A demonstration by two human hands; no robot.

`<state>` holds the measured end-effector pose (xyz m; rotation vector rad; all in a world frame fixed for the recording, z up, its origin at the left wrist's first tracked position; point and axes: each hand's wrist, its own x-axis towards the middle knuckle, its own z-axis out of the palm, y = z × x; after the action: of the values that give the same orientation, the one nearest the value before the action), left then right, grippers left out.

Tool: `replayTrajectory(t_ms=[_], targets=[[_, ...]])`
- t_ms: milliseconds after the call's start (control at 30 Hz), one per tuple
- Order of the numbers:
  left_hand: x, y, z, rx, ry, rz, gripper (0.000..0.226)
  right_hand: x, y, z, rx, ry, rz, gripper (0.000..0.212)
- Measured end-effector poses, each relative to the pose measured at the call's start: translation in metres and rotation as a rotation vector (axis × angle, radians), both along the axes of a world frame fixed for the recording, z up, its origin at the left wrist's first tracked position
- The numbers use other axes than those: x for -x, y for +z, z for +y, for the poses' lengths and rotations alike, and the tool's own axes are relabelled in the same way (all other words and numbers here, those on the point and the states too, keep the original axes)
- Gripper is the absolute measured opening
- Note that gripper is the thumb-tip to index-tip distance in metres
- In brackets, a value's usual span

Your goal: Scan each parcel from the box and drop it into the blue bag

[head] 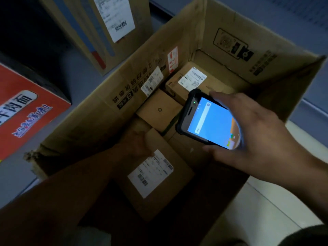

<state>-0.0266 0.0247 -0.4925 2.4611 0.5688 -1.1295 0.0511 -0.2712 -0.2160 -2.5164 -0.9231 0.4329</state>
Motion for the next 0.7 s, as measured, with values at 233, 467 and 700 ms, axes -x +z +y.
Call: replayTrajectory(t_ms=[233,467,700], targets=[[-0.015,-0.007,-0.013,0.205,0.012,0.087,0.122,0.004,-0.002,-0.009,0.040,-0.014,-0.030,0.108],[-0.021,-0.003,-0.021,0.249,-0.011,0.108,0.130,0.007,0.001,-0.016,0.044,-0.021,-0.042,0.108],[-0.016,0.023,-0.019,0.461,0.099,-0.015,0.104,0.008,0.004,-0.018,0.048,-0.022,-0.043,0.107]])
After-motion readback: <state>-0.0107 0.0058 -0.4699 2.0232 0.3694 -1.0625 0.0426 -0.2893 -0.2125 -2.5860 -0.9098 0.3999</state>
